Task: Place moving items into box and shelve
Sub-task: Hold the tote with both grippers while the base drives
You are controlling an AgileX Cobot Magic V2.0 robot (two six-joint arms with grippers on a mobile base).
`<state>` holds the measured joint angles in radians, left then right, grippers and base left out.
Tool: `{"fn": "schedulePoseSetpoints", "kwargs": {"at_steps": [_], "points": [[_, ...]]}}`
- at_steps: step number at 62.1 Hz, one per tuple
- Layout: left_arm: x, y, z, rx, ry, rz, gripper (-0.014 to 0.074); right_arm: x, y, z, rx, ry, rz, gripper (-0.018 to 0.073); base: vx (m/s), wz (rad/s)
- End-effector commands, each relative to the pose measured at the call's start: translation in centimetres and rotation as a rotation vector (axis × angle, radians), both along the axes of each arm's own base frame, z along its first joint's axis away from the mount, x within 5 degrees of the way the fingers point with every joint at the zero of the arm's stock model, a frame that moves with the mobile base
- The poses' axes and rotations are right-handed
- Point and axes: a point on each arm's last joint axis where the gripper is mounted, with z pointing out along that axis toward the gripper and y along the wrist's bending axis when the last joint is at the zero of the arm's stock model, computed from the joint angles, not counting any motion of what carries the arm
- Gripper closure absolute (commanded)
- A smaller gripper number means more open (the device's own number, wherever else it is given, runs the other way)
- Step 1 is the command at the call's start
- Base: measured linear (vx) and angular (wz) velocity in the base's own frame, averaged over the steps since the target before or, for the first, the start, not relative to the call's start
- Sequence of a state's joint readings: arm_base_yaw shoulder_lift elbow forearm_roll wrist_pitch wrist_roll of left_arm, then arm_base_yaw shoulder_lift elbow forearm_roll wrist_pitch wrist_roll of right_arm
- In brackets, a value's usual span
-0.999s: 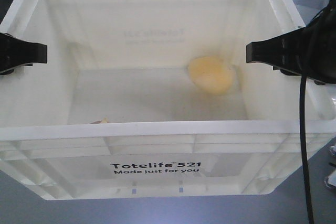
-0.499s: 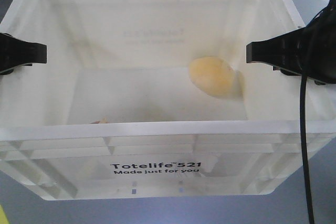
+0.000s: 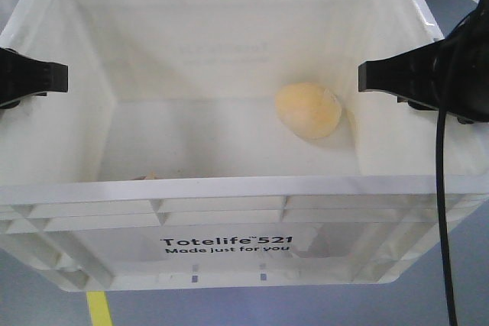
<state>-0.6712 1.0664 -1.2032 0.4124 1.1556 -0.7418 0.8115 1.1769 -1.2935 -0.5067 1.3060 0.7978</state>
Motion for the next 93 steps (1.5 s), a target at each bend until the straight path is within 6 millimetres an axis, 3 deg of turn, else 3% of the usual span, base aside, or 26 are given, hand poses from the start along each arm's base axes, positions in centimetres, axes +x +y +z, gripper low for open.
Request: {"fn": "schedulePoseSetpoints", "kwargs": {"at_steps": [1, 50, 93], "points": [[0.06, -0.42, 2.38, -0.081, -0.177, -0.066, 0.0503, -0.18, -0.58, 2.11, 0.018, -0.115, 0.016, 0.0559, -0.13, 0.61], [0.06, -0.42, 2.38, -0.081, -0.177, -0.066, 0.0503, -0.19, -0.61, 2.09, 0.015, -0.112, 0.014, 0.0559, -0.05, 0.50], [0.05, -0.43, 2.37, -0.082, -0.176, -0.066, 0.0503, -0.19, -0.61, 2.09, 0.015, -0.112, 0.014, 0.0559, 0.17, 0.26]]}}
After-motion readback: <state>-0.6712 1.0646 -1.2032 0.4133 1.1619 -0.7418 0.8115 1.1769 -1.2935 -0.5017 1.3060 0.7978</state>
